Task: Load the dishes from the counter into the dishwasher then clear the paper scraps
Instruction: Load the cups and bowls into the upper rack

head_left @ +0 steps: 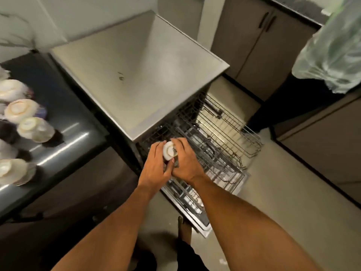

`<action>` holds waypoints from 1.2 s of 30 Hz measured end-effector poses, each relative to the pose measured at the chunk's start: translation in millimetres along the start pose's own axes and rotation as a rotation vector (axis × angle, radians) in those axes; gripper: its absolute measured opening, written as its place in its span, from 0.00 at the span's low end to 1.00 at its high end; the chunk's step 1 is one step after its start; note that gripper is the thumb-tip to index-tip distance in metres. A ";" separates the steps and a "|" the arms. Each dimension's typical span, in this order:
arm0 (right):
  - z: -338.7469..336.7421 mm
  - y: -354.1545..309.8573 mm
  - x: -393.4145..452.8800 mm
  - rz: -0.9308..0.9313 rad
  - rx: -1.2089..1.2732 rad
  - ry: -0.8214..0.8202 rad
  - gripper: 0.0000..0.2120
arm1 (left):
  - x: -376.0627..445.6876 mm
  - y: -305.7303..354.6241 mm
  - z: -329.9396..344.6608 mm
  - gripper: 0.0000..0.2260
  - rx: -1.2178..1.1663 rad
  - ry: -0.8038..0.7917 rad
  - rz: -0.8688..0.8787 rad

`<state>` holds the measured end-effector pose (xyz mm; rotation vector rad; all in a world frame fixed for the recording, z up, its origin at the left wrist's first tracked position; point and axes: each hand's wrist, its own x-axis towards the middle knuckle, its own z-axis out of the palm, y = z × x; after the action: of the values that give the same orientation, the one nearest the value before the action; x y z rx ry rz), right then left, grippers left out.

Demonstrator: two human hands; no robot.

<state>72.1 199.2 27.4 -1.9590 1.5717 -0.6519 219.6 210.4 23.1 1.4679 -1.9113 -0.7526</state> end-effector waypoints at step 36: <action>-33.2 307.7 -44.9 0.753 -0.279 0.028 0.33 | 84.3 39.6 354.1 0.34 -0.051 -0.539 -0.255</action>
<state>-179.8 186.1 -157.4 -1.3445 2.3096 -0.1496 -88.8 163.3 -168.7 1.6088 -2.0771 -1.4229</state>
